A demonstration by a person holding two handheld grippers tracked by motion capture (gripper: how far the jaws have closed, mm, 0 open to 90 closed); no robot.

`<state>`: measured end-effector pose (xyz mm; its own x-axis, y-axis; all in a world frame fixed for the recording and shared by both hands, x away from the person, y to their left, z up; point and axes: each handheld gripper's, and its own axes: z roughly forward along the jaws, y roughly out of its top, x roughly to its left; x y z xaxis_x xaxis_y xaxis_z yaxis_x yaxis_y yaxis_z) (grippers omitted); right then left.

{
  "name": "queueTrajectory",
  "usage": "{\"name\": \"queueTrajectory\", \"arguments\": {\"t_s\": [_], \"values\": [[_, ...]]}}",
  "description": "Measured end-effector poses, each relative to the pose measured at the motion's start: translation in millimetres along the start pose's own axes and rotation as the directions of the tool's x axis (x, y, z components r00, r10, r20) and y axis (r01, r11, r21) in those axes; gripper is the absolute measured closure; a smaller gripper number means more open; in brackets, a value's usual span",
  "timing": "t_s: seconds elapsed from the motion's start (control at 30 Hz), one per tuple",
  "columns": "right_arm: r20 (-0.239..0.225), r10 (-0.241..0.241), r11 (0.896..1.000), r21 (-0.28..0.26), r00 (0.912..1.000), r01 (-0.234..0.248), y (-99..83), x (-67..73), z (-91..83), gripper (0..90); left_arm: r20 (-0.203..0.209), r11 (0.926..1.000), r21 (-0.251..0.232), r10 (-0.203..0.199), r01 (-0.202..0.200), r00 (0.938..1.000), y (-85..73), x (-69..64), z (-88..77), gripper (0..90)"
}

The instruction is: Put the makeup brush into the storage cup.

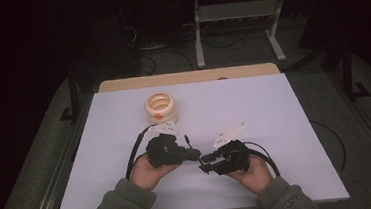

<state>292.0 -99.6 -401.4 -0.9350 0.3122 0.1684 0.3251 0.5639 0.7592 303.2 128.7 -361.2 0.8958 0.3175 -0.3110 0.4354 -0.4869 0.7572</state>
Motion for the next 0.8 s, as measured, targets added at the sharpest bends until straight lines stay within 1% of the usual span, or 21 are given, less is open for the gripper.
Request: {"name": "queueTrajectory", "arguments": {"t_s": [0.03, 0.07, 0.1, 0.13, 0.17, 0.37, 0.47, 0.53, 0.6, 0.73, 0.77, 0.8], "values": [[-0.002, 0.012, 1.000, -0.003, 0.9999, -0.012, -0.1, 0.4, -1.1, 60.8, -0.001, 1.0000, -0.002, -0.001, 0.001, 1.0000, -0.3, 0.2, -0.5, 85.4], [-0.002, 0.012, 1.000, -0.003, 0.9999, -0.012, -0.1, 0.4, -1.1, 60.8, -0.001, 1.0000, -0.002, -0.001, 0.001, 1.0000, -0.3, 0.2, -0.5, 85.5], [-0.002, 0.020, 1.000, -0.013, 0.9998, -0.020, -1.1, -0.7, -3.5, 57.8, -0.009, 1.0000, 0.002, 0.005, -0.005, 0.9999, -0.6, 1.0, -2.0, 85.4], [0.000, 0.019, 1.000, -0.017, 0.9998, -0.019, -1.8, -1.4, -4.3, 56.7, -0.009, 1.0000, 0.002, 0.005, -0.005, 0.9999, -0.6, 1.0, -2.0, 85.5], [0.000, 0.028, 0.999, -0.018, 0.9996, -0.028, -2.5, -2.0, -5.9, 54.7, -0.017, 1.0000, 0.002, 0.006, -0.006, 0.9998, -1.0, 1.6, -3.4, 85.4], [0.022, 0.043, 0.999, -0.033, 0.9988, -0.043, -10.4, -7.8, -15.9, 50.7, -0.032, 1.0000, 0.006, 0.007, -0.007, 0.9995, -1.8, 4.2, -7.7, 85.5], [0.035, 0.055, 0.998, -0.040, 0.9979, -0.054, -14.2, -10.5, -21.6, 47.8, -0.035, 1.0000, 0.002, -0.004, 0.004, 0.9994, -2.4, 5.3, -9.0, 85.5], [0.038, 0.062, 0.997, -0.046, 0.9973, -0.061, -16.4, -12.1, -25.1, 46.1, -0.040, 1.0000, 0.008, 0.005, -0.004, 0.9992, -2.4, 7.2, -10.6, 85.5], [0.050, 0.063, 0.997, -0.054, 0.9967, -0.060, -18.9, -13.6, -28.4, 45.1, -0.043, 1.0000, 0.004, -0.004, 0.004, 0.9991, -2.6, 7.9, -11.4, 85.4], [0.067, 0.087, 0.995, -0.057, 0.9939, -0.083, -23.7, -16.3, -34.7, 43.1, -0.047, 1.0000, 0.003, -0.008, 0.008, 0.9989, -2.1, 11.1, -14.4, 85.4], [0.072, 0.086, 0.995, -0.057, 0.9937, -0.082, -24.8, -17.4, -36.2, 42.7, -0.046, 0.9999, -0.002, -0.012, 0.012, 0.9989, -1.9, 11.9, -15.1, 85.5], [0.077, 0.087, 0.995, -0.059, 0.9932, -0.083, -25.8, -18.0, -37.8, 42.3, -0.050, 0.9999, 0.003, -0.011, 0.012, 0.9987, -1.5, 12.6, -16.5, 85.4]]}}
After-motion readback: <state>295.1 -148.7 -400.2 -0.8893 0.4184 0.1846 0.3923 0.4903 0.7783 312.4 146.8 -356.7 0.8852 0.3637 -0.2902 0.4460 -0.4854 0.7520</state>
